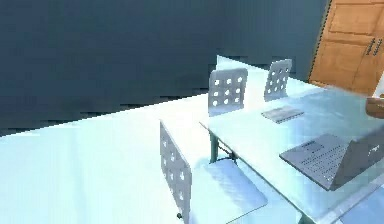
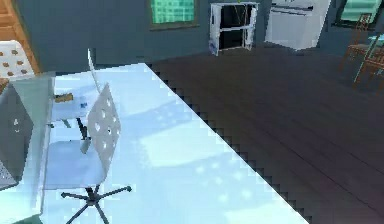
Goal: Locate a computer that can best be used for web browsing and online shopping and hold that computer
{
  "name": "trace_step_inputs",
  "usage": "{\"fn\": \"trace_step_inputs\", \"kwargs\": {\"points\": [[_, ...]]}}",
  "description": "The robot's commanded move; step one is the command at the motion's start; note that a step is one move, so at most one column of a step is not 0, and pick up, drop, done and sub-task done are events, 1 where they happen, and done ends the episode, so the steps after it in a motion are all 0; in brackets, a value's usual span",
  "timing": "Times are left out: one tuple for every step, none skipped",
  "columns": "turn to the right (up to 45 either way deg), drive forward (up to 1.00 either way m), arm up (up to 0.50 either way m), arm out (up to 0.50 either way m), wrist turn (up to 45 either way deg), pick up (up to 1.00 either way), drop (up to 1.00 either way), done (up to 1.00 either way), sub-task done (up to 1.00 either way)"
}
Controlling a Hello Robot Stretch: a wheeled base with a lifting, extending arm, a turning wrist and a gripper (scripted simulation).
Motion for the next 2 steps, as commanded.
{"fn": "trace_step_inputs", "kwargs": {"points": [[45.0,0.0,0.0,0.0,0.0,0.0,0.0,0.0,0.0],[9.0,0.0,0.0,0.0,0.0,0.0,0.0,0.0,0.0]]}}
